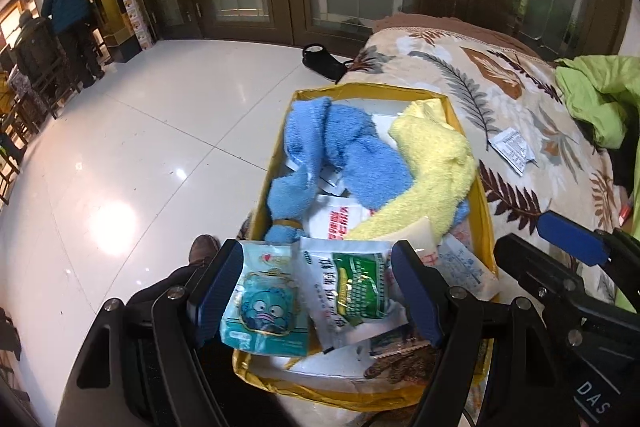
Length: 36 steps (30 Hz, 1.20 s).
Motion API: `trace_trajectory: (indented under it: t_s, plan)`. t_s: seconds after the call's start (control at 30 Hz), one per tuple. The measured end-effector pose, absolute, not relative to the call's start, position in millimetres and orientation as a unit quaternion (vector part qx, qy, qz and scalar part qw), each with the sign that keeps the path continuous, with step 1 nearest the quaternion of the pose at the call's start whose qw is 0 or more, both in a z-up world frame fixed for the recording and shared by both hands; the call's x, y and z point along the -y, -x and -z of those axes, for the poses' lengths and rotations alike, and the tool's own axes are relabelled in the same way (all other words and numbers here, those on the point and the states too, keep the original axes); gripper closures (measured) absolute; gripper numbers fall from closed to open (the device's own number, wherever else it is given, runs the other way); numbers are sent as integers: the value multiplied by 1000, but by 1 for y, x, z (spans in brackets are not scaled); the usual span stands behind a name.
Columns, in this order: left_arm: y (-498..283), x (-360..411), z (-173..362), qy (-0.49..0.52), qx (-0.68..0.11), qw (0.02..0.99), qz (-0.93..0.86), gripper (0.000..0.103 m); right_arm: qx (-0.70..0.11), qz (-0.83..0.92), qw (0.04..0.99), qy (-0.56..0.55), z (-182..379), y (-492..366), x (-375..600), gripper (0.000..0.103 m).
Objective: Organize soft objects
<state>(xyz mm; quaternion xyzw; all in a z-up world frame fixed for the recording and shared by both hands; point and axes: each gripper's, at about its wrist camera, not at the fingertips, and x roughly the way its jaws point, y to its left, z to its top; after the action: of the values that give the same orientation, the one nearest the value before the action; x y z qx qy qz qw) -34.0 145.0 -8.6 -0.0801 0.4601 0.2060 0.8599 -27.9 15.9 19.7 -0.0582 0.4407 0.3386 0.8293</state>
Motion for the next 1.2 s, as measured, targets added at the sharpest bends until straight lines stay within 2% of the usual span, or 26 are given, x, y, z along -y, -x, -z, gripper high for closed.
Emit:
trace_trajectory:
  t_s: [0.87,1.2]
  plan:
    - [34,-158,15,47,-471,850,-231,26,-454,-334,824,61,-11,30,-19,55]
    - [34,-165,16,84,-475,853,-197,26,-457,-334,822,62,-9,31,-18,55]
